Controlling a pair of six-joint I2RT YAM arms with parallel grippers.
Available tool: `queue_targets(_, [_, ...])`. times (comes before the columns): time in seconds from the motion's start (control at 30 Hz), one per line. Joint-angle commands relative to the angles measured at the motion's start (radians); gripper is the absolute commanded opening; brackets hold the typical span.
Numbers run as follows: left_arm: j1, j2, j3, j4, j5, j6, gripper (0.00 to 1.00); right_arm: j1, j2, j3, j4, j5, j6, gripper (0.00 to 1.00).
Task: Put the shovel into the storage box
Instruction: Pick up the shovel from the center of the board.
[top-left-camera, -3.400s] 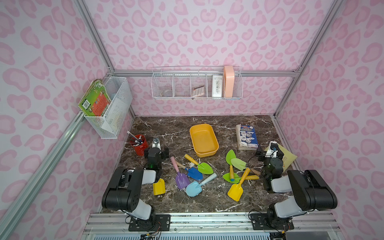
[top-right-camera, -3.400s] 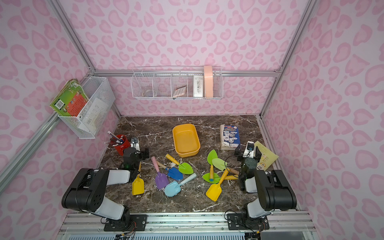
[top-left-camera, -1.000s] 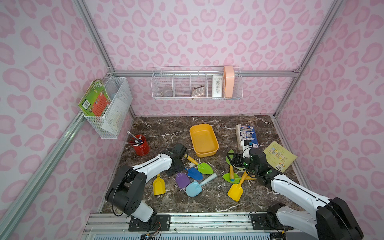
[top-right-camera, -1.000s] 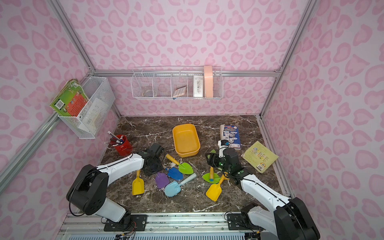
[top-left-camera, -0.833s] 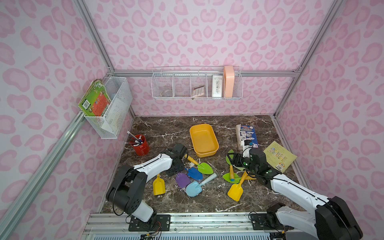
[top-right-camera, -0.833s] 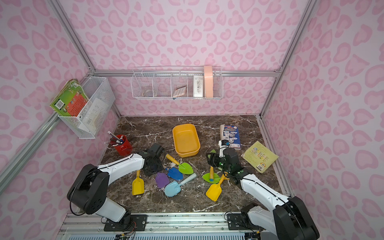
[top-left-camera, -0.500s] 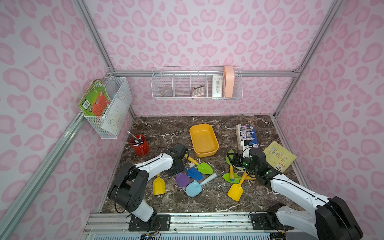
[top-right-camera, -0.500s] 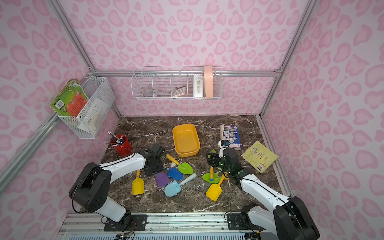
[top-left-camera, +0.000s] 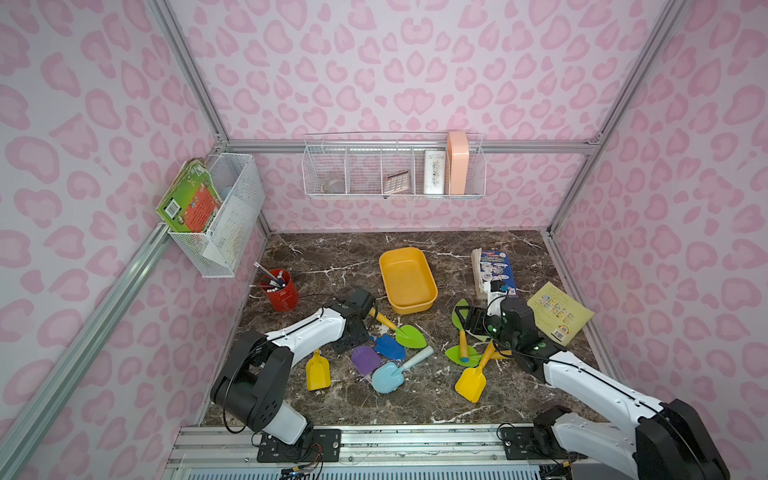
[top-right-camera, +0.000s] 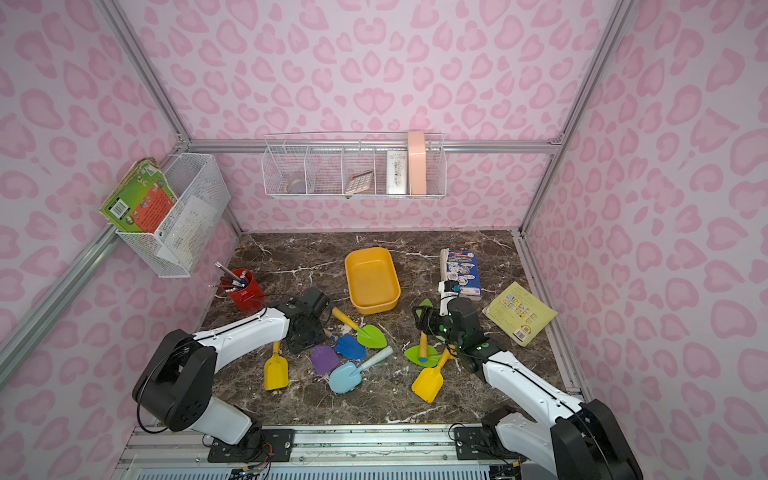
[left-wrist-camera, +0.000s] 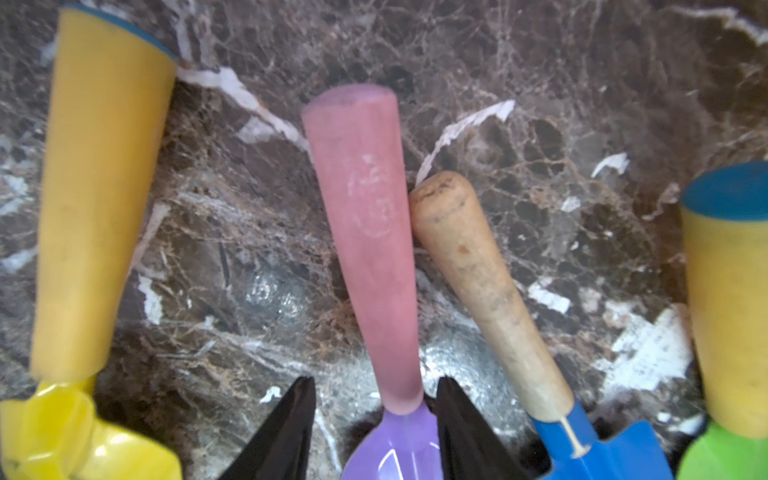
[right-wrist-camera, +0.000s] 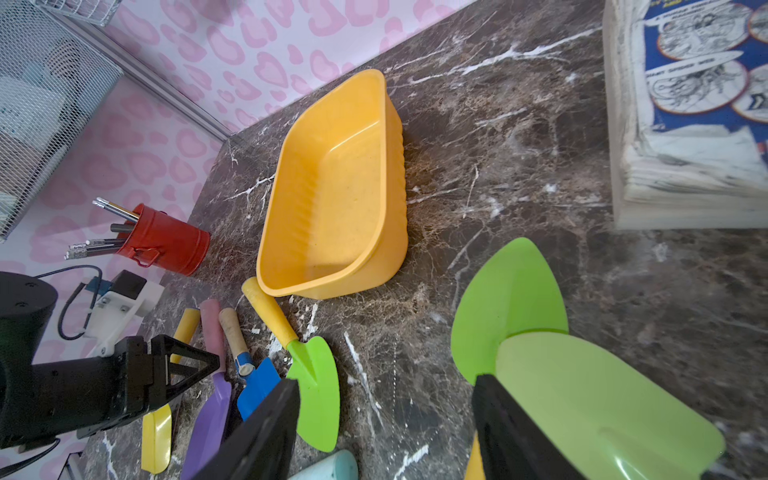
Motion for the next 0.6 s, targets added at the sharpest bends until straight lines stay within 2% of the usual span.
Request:
queue_targets(0.0, [-0.006, 0.001, -0.011, 0.005, -0.022, -0.025, 0.52, 0.001, -0.008, 0.003, 0.004, 0.021, -0.004, 0.69])
queue_targets(0.2, [-0.005, 0.032, -0.021, 0.035, -0.027, -0.031, 0.46, 0.001, -0.016, 0.011, -0.009, 0.03, -0.01, 0.69])
queue_targets(0.57, [-0.005, 0.027, -0.005, 0.006, -0.062, 0.007, 0.26, 0.0, -0.022, 0.016, -0.012, 0.044, -0.014, 0.69])
